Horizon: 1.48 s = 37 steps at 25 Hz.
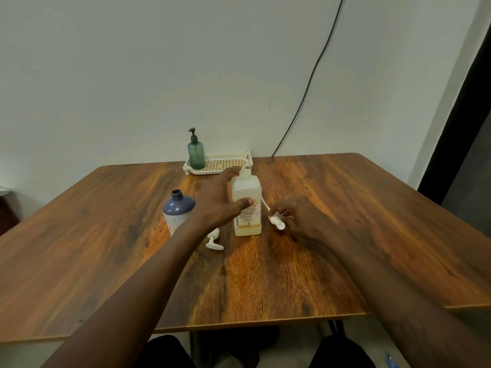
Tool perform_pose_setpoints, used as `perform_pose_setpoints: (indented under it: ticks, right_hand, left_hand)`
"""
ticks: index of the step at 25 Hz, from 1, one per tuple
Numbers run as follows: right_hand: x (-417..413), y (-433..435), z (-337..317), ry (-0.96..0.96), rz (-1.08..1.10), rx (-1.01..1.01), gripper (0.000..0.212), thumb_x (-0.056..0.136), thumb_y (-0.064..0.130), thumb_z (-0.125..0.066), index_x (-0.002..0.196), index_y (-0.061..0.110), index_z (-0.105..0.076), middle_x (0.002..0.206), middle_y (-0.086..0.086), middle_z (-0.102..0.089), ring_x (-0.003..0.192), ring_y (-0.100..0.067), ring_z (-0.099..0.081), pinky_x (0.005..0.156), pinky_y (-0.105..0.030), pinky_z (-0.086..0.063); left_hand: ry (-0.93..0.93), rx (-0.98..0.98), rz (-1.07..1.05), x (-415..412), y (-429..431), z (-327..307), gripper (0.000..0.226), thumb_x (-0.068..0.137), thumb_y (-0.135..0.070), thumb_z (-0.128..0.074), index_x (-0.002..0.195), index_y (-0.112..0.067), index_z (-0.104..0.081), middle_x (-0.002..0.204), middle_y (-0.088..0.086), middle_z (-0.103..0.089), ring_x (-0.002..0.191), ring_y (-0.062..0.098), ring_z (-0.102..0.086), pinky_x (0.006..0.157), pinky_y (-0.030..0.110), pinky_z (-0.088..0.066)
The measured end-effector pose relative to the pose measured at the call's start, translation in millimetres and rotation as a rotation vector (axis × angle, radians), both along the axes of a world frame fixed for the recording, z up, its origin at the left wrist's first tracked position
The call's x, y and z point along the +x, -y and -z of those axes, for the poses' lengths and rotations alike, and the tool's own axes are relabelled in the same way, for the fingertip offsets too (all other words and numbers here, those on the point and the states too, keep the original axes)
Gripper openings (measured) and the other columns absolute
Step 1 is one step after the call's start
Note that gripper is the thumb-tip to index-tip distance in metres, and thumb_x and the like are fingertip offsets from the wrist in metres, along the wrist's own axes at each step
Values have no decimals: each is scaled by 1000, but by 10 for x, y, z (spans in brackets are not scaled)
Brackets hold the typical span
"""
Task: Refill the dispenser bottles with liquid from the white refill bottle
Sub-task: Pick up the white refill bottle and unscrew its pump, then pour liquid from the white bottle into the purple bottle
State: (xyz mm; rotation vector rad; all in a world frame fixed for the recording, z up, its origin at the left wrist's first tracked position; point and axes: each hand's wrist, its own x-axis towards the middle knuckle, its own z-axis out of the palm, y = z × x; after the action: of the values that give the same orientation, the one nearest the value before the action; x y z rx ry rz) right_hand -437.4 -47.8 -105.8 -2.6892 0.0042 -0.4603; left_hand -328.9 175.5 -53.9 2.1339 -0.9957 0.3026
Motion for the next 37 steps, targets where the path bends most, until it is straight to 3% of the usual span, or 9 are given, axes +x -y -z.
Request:
perform_pose_setpoints:
  ticks: [4,7,13,17,20,24,28,32,37]
  right_hand:
    - [-19,-48,-11,-86,-12,-51,38,87,-2,-71,114,24,-74,122,1,-67,106,-11,-63,88,-33,-59]
    - [-28,-57,-33,-99,-10,9,42,86,-5,-70,114,26,-75,128,1,-68,115,-15,-63,91,-32,-57]
    - [-70,-206,-236,111,-36,135,54,85,0,-66,137,14,-62,131,-4,-68,113,-12,-62,100,-36,-56]
    - [1,-306,-384,84,-94,322,79,85,23,-79,153,25,-39,152,-1,-51,134,-16,-51,106,-36,-49]
    - [122,-412,-441,89,-98,411,96,79,38,-87,156,29,-30,159,0,-42,138,-13,-45,108,-33,-45]
    - [282,-551,-376,79,-70,450,105,71,47,-89,155,35,-27,155,1,-44,127,-10,-49,92,-18,-49]
    - [433,-578,-228,80,-2,471,119,55,74,-84,152,41,-26,145,4,-53,118,-18,-62,88,-34,-60]
    - [524,-614,-129,64,24,576,106,60,61,-85,148,29,-37,132,2,-62,114,-20,-65,77,-24,-55]
    - [518,-686,-102,163,55,631,93,65,49,-86,143,21,-45,129,2,-62,108,-14,-64,74,-18,-54]
  left_hand:
    - [-4,-3,-8,-26,3,21,86,79,-38,-87,151,-20,-44,148,8,-56,133,29,-54,104,44,-49]
    - [3,-8,-10,-48,-22,22,86,79,-37,-86,152,-20,-43,148,8,-56,133,29,-54,104,45,-50]
    - [54,-36,-10,-132,-118,-49,85,82,-37,-84,153,-19,-42,153,7,-52,139,28,-49,109,43,-44]
    - [168,-67,-29,-163,-267,-184,78,83,-33,-84,150,-19,-47,149,8,-56,135,28,-53,108,35,-40]
    - [226,-55,-68,-58,-537,-218,80,81,-46,-82,148,-20,-48,145,10,-59,127,30,-59,106,48,-50]
    - [172,-8,-140,104,-923,-163,95,74,-69,-78,149,-20,-47,139,12,-63,107,21,-68,95,33,-50]
    - [100,-18,-169,287,-1183,49,104,67,-77,-78,149,-22,-47,145,7,-58,126,24,-58,97,31,-45]
    - [-93,-10,-160,419,-1293,316,113,56,-89,-73,149,-33,-42,148,0,-56,124,21,-60,96,44,-57]
    - [-133,-78,-101,431,-1272,496,105,55,-91,-72,143,-38,-48,139,-5,-63,116,17,-63,93,39,-60]
